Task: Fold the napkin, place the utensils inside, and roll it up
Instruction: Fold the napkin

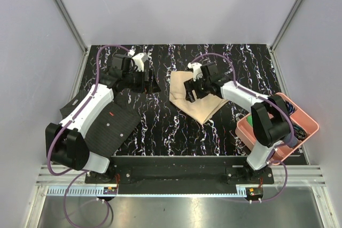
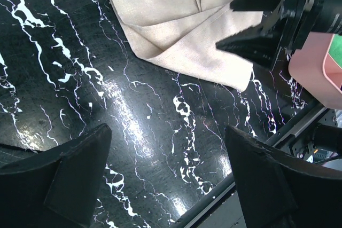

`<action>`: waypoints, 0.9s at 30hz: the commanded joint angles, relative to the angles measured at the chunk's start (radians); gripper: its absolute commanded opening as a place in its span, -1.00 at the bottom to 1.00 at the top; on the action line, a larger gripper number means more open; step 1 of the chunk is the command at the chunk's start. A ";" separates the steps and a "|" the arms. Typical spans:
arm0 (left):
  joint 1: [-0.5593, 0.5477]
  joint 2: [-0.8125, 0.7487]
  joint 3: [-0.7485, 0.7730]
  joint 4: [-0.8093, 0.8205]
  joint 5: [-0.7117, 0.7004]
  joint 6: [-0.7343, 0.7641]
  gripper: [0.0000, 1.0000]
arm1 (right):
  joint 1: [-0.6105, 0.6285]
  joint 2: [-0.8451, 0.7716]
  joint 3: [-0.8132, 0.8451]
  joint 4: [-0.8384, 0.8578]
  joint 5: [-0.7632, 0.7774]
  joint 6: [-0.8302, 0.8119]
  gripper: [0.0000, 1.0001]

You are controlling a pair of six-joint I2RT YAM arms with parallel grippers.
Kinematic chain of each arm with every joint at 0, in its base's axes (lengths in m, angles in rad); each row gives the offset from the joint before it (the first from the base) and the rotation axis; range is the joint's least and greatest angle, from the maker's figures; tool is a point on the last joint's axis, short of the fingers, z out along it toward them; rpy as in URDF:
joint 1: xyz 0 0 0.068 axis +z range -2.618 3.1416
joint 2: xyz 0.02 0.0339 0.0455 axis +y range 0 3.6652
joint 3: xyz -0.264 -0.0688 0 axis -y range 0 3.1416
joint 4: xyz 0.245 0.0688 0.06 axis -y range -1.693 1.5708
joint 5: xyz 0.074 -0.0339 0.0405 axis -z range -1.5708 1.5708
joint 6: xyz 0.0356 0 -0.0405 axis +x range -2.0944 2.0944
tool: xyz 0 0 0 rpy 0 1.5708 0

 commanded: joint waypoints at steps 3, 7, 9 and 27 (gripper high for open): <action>0.005 0.002 -0.003 0.039 0.035 -0.003 0.80 | 0.060 0.056 0.039 0.073 -0.153 -0.070 0.61; 0.005 0.002 -0.005 0.037 0.035 -0.001 0.80 | 0.096 0.117 0.085 0.084 -0.180 -0.093 0.59; 0.005 0.006 -0.005 0.037 0.037 -0.005 0.80 | 0.114 0.132 0.097 0.099 -0.185 -0.102 0.58; 0.005 0.017 -0.005 0.037 0.052 -0.008 0.80 | 0.140 0.252 0.178 0.118 -0.196 -0.171 0.53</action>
